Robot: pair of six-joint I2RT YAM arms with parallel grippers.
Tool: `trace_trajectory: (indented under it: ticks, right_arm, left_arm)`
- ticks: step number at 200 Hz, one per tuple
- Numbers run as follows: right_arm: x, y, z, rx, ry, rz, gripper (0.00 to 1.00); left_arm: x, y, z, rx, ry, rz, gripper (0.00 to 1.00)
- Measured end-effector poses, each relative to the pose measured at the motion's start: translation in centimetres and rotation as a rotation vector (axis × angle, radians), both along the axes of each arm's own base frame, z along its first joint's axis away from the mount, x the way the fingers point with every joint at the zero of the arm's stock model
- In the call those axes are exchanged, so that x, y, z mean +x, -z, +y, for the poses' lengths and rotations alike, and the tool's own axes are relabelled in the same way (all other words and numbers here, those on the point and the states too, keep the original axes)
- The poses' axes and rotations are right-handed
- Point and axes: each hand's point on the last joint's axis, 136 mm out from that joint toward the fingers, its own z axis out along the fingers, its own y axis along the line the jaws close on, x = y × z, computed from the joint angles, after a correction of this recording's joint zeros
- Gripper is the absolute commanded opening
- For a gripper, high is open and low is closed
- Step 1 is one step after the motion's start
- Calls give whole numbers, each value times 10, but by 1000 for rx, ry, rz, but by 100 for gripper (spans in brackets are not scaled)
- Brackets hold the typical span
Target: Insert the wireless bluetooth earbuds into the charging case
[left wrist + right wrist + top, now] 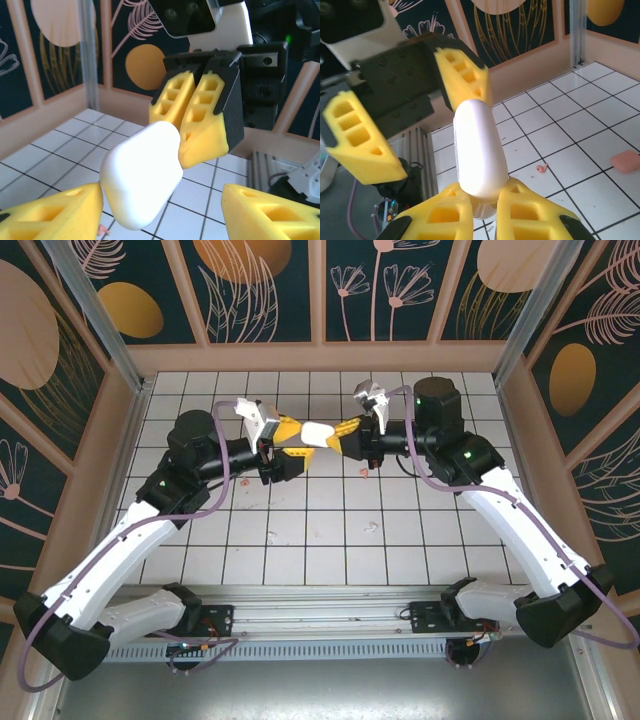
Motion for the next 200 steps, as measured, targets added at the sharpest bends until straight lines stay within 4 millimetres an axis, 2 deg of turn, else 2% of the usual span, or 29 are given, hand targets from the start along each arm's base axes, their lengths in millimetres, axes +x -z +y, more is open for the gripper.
trace_trajectory:
  ticks: [42, 70, 89, 120, 186, 200]
  right_arm:
    - [-7, 2, 4, 17, -56, 31, 1]
    - [-11, 4, 5, 21, -78, 48, 1]
    - [-13, 4, 6, 25, -91, 50, 0]
    - [-13, 7, 6, 22, -94, 59, 0]
    - [-13, 9, 6, 21, -94, 64, 0]
    - [-13, 9, 6, 21, -95, 65, 0]
  left_arm:
    - [-1, 9, 1, -79, 88, 83, 47]
    - [-6, 2, -1, -114, 129, 92, 40]
    - [-7, 3, 0, -130, 144, 98, 39]
    - [-8, 8, -3, -137, 171, 125, 46]
    - [-7, 13, -6, -135, 190, 151, 41]
    - [-6, 14, -6, -134, 190, 154, 35]
